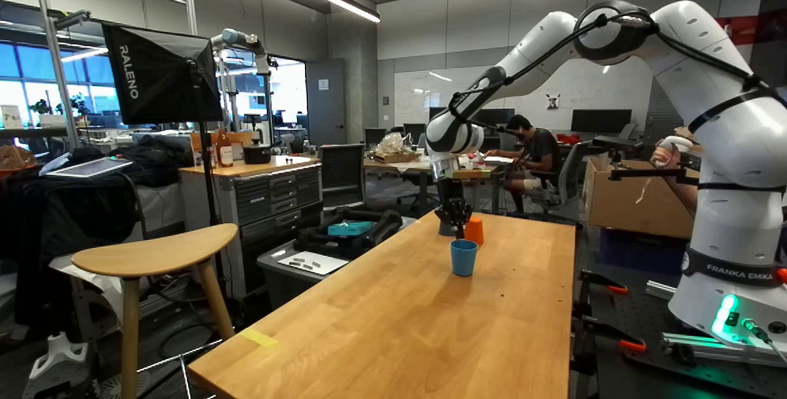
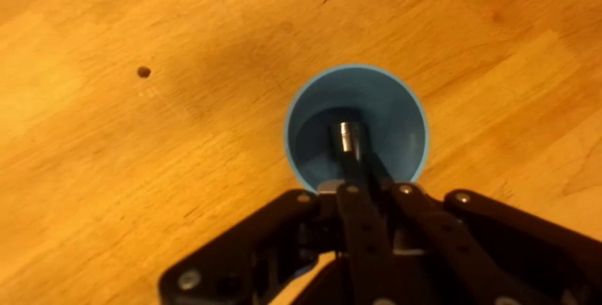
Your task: Put the ring in the cup
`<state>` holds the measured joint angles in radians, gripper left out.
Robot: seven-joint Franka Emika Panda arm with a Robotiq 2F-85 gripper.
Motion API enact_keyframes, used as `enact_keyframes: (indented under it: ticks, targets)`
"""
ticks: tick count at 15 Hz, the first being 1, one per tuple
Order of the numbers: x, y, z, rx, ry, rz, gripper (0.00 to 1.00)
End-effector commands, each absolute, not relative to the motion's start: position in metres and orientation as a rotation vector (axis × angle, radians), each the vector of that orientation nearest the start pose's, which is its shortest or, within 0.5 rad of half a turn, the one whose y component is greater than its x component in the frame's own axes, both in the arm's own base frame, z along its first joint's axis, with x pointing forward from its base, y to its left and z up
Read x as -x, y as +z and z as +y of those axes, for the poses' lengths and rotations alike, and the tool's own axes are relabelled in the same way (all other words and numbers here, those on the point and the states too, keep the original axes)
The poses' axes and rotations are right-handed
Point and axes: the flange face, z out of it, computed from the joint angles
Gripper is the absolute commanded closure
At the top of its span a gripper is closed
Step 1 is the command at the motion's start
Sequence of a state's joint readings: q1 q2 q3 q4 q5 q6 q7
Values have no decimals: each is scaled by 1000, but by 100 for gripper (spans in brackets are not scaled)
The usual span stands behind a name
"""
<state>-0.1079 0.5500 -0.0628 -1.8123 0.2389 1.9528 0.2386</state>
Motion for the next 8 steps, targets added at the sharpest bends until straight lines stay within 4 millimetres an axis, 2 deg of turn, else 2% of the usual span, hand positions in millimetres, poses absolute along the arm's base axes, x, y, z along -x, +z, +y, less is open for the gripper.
enact_keyframes:
  ticks: [1, 5, 8]
  targets:
    - [-593, 261, -92, 2946, 540, 637, 100]
    - [-585, 308, -101, 3121, 428, 404, 88]
    - [-571, 336, -99, 3227, 369, 200, 88]
